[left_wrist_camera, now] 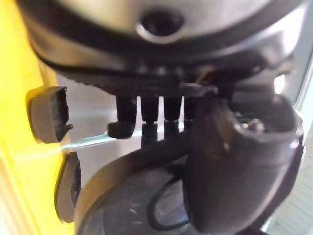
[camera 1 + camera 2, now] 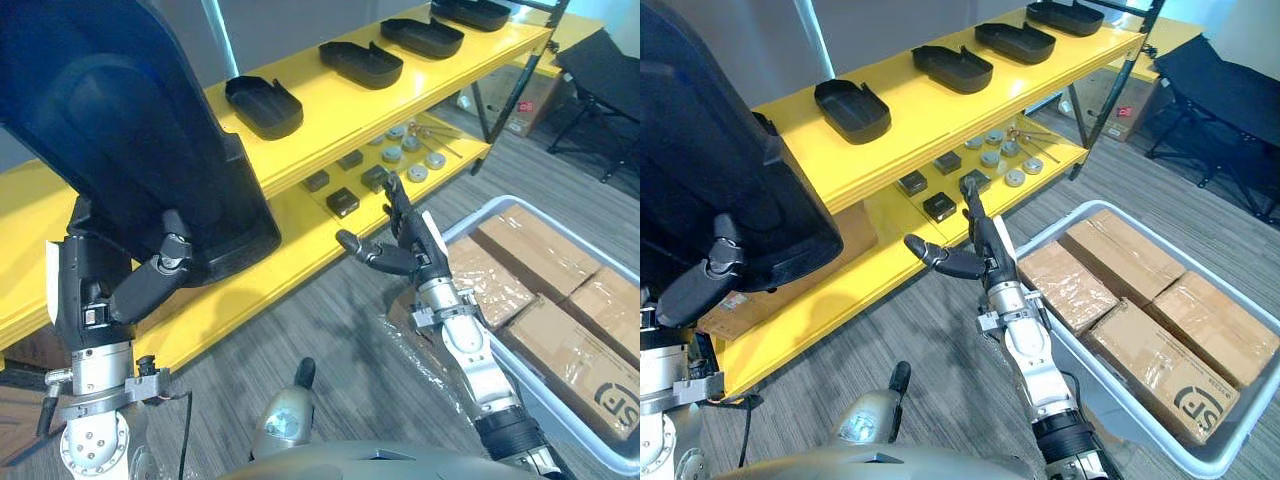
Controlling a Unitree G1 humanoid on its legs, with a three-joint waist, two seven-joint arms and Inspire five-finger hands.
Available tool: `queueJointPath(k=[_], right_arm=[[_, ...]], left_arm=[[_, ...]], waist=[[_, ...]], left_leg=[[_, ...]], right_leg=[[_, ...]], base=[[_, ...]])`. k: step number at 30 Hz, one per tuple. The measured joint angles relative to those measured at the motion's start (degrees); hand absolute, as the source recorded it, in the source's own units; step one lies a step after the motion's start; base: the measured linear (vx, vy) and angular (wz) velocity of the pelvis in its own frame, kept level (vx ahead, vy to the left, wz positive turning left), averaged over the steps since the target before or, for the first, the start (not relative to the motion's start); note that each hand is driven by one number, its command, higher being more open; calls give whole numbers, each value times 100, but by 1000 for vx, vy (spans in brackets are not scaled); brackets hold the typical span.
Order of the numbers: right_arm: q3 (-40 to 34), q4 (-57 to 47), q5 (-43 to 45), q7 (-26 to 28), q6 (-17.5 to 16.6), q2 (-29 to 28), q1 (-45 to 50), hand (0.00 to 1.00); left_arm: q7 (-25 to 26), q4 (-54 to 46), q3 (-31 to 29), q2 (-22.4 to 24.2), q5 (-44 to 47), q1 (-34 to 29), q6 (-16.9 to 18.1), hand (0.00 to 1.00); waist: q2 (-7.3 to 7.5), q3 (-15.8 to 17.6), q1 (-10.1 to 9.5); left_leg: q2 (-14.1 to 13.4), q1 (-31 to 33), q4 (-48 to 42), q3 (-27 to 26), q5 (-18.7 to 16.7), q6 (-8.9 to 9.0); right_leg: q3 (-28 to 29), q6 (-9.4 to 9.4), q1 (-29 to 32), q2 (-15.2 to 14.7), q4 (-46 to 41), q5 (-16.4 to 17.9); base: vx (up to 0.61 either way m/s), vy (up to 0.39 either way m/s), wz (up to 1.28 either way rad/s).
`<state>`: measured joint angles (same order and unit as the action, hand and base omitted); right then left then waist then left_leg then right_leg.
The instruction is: Walk over and take three plastic housings, then place them on the shelf
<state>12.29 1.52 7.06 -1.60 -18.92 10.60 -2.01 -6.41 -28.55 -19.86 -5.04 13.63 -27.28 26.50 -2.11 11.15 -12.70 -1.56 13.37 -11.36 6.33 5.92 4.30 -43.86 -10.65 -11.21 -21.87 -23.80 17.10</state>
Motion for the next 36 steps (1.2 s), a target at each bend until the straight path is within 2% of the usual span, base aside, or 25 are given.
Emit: queueJointPath(k=[2, 3, 4, 6, 7, 8, 9, 10, 11, 12, 13, 14, 15, 16, 17, 18, 19, 20, 21, 22, 23, 26, 28, 31, 36], right_arm=[[-5, 0, -32, -113, -44, -151, -115, 100], [-59, -1, -216, -168, -79, -192, -117, 100], [-74, -1, -233, -169, -87, -183, -117, 100], [-72, 0, -236, -147, -118, -151, -134, 100], [-39, 1, -242, -127, -146, -160, -158, 100], [-35, 4, -243, -107, -168, -233, -167, 100], [-37, 5, -243, -103, -186, -264, -176, 100], [-43, 5, -248, -66, -204, -203, -269, 100], [-70, 7, -348, -39, -216, -72, -444, 100], [-102, 7, -439, -40, -261, -3, -547, 100], [-175, 5, -458, -63, -400, 180, -765, 100], [-297, -38, -458, -150, -508, 361, -971, 100], [-392, -116, -458, -197, -524, 439, -1035, 100], [-578, -398, -457, -290, -526, 559, -1062, 100], [-750, -717, -456, -304, -530, 574, -1084, 100], [-805, -880, -455, -316, -542, 574, -1106, 100], [-930, -1109, -431, -317, -658, 679, -1199, 100], [-962, -1141, -404, -313, -724, 767, -1278, 100], [-970, -1140, -356, -307, -756, 929, -1480, 100], [-987, -1136, -331, -295, -753, 1003, -1650, 100], [-998, -1136, -330, -287, -752, 1016, -1708, 100], [-1240, -1137, -329, -282, -645, 972, -1629, 100], [-1336, -1138, -336, -245, -597, 927, -1316, 100], [-1340, -1131, -340, -9, -552, 670, -972, 100], [-1362, -1132, 97, 126, -565, 414, -870, 100]], left_arm=[[-57, 0, -164, 0, -16, 10, 0, 0], [-54, -2, -255, 0, -31, 40, 1, 0], [-47, 0, -275, 4, -31, 68, 0, 0], [3, -1, -418, -5, -30, 128, 14, 0], [129, 2, -556, -17, -58, 164, 10, 0], [336, 5, -597, -33, -77, 206, -11, 0], [422, 8, -593, -63, -73, 247, -20, 0], [573, 55, -591, -64, -69, 379, -33, 0], [679, 144, -595, -88, -66, 532, -35, 0], [732, 186, -591, -129, -59, 615, -40, 0], [809, 319, -560, -242, -53, 859, -42, 0], [832, 517, -479, -362, -53, 1188, -44, 0], [837, 646, -405, -424, -51, 1370, -44, 0], [837, 863, -286, -492, -50, 1618, -46, 0], [847, 940, -272, -517, -46, 1654, -52, 0], [850, 940, -297, -537, -38, 1611, -53, 0], [831, 974, -301, -487, -30, 1536, -59, 0], [795, 977, -303, -435, -26, 1459, -59, 0], [750, 946, -325, -391, 1, 1248, -57, 0], [691, 898, -355, -385, 11, 1125, -57, 0], [641, 844, -355, -381, 24, 1085, -57, 0], [221, 489, -214, -207, 261, 1085, -54, 0], [87, 293, 30, -168, 403, 1084, -52, 0], [127, 106, 243, -150, 395, 1075, -58, 0], [219, 107, 334, -99, 372, 711, -215, 0]], waist=[[83, 33, -43], [135, 13, -96], [131, 12, -109], [127, -4, -134], [161, -1, -129], [166, 1, -105], [162, 3, -95], [109, 34, -49], [60, 47, 44], [0, 67, 104], [-26, 66, 253], [-48, 77, 394], [-57, 82, 470], [-48, 77, 548], [115, 20, 589], [216, -14, 577], [244, -32, 609], [154, -55, 598], [-24, -164, 469], [-122, -226, 384], [-143, -240, 373], [-143, -249, 386], [-124, -254, 370], [-50, -255, 348], [89, -281, 455]], left_leg=[[146, 159, -503, 2, -350, -25], [261, 210, -777, -27, -608, -79], [305, 213, -856, -1, -681, -99], [334, 167, -797, -3, -773, -172], [347, 42, -636, -42, -783, -227], [354, -166, -466, -13, -781, -307], [331, -265, -378, 72, -768, -367], [315, -498, -222, 180, -757, -443], [289, -706, -96, 303, -760, -450], [283, -773, -38, 370, -760, -450], [282, -809, -13, 612, -770, -438], [297, -793, 1, 920, -774, -430], [303, -789, 19, 1082, -775, -427], [319, -795, 80, 1353, -770, -409], [400, -816, 159, 1506, -793, -353], [461, -815, 193, 1480, -819, -303], [432, -854, 195, 1371, -811, -151], [296, -884, 195, 1293, -815, -67], [53, -880, 194, 1191, -810, 87], [-96, -864, 195, 927, -784, 106], [-153, -862, 200, 717, -764, 91], [-338, -869, 254, -606, -623, -88], [-317, -884, 329, -964, -564, -168], [-198, -941, 581, -860, -451, -192], [-52, -923, 532, -892, -489, -245]], right_leg=[[-148, -134, -222, -87, 134, -78], [-151, -194, -375, -118, 112, -266], [-65, -58, -320, -209, -110, -369], [484, 426, 171, -482, -1017, -841], [969, 536, 530, -608, -1512, -1370], [1388, 440, 788, -653, -1937, -1784], [1512, 435, 919, -634, -2182, -1621], [1631, 573, 1132, -495, -2560, -972], [1644, 657, 1291, -245, -2560, -588], [1671, 730, 1402, -104, -2430, -462], [1934, 900, 1644, 291, -1973, -296], [2425, 900, 1890, 706, -1413, -296], [2701, 858, 1990, 879, -1121, -321], [3128, 709, 2052, 1133, -479, -420], [3286, 641, 2003, 1178, 125, -496], [3273, 658, 1979, 1107, 334, -477], [3132, 598, 1808, 1033, 415, -925], [2969, 653, 1705, 1082, 447, -945], [2760, 732, 1530, 1263, 651, -997], [2530, 808, 1312, 1392, 868, -1036], [2380, 817, 1194, 1435, 991, -1041], [1686, 838, 673, 1495, 1371, -1031], [1468, 838, 485, 1481, 1485, -1031], [1435, 837, 463, 1415, 1529, -1031], [1476, 812, 386, 1318, 1677, -1043]], base=[[186, 110, 32], [197, 143, 33], [195, 168, 34], [139, 179, 21], [219, 169, 14], [207, 95, 12], [232, 9, 16], [208, -14, 26], [193, -10, 33], [156, 4, 59], [134, -51, 98], [128, -90, 120], [124, -163, 147], [145, -313, 144], [152, -366, 132], [179, -440, 126], [108, -247, 97], [158, -294, 94], [221, -280, 66], [276, -330, 65], [290, -285, 94], [180, -161, 107], [174, -65, 87], [116, 29, 33], [26, 48, 4]])
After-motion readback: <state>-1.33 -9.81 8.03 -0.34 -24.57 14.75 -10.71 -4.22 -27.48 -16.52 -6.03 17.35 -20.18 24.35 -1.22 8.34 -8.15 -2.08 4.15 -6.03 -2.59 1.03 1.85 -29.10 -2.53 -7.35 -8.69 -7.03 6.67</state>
